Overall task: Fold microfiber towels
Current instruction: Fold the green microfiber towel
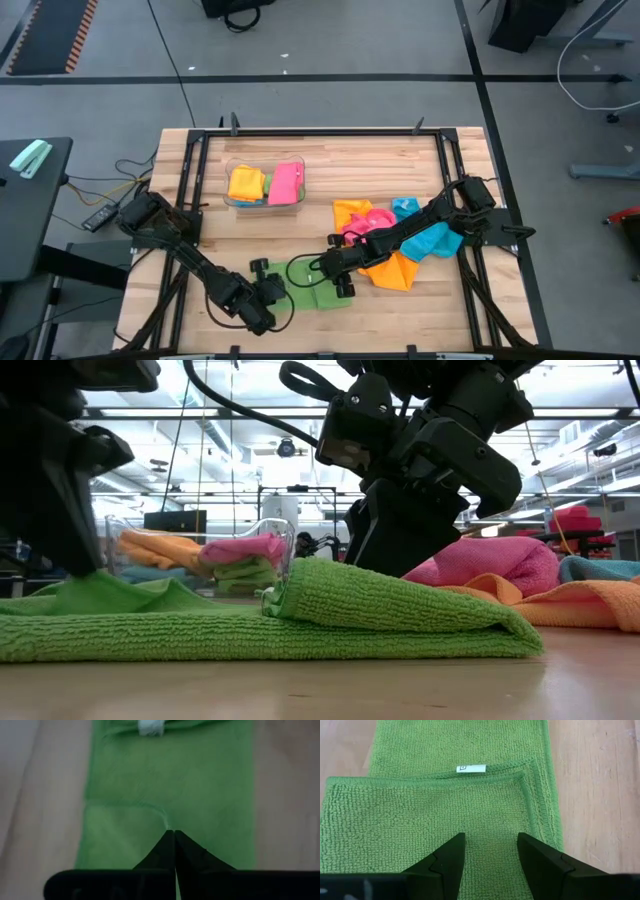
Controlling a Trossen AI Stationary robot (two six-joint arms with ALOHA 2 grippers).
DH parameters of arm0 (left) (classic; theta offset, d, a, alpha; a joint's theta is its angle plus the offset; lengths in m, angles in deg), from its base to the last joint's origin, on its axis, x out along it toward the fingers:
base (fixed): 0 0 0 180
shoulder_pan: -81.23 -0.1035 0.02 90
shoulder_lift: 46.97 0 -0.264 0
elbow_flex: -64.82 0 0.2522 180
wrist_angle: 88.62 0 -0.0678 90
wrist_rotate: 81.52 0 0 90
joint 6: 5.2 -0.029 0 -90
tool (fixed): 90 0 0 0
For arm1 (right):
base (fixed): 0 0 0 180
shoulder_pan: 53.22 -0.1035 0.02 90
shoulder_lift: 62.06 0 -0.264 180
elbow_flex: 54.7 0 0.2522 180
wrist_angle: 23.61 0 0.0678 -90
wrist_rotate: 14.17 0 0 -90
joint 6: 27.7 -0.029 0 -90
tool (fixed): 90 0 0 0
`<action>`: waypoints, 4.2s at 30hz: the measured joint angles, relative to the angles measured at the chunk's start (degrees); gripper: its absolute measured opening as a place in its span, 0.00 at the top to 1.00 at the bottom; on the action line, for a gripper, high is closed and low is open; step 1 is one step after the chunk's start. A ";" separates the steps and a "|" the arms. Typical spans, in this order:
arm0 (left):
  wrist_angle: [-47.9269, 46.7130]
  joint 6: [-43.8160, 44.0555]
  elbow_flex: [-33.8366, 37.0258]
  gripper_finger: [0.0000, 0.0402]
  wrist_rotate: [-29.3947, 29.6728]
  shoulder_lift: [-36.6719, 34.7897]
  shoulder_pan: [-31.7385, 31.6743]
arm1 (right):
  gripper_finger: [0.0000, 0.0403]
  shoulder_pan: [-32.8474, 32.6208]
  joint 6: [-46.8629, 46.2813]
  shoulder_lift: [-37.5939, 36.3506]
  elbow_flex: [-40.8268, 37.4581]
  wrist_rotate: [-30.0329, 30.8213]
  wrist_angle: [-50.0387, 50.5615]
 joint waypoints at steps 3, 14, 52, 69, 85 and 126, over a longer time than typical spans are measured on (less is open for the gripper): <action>-3.67 0.53 0.00 0.99 -0.17 -0.74 0.06 | 0.53 0.00 0.00 0.01 0.00 -0.01 0.00; -15.64 0.34 0.00 0.99 -0.20 -1.18 0.02 | 0.53 0.02 -0.09 0.01 0.00 0.01 0.00; -21.26 -1.54 -1.81 0.63 -2.56 -1.26 -1.40 | 0.53 0.00 -0.93 -0.09 0.67 0.01 -0.10; -14.08 -4.78 -4.46 0.58 -2.22 -1.24 -1.91 | 0.53 1.72 6.57 -0.18 4.64 -0.14 -3.64; -8.61 -4.17 -4.37 0.68 0.13 4.37 -2.26 | 0.57 3.90 5.90 4.97 4.70 -4.27 -12.92; -8.31 -5.70 -4.37 0.73 0.64 4.39 -2.37 | 0.63 5.14 6.41 5.04 0.74 -4.51 -14.40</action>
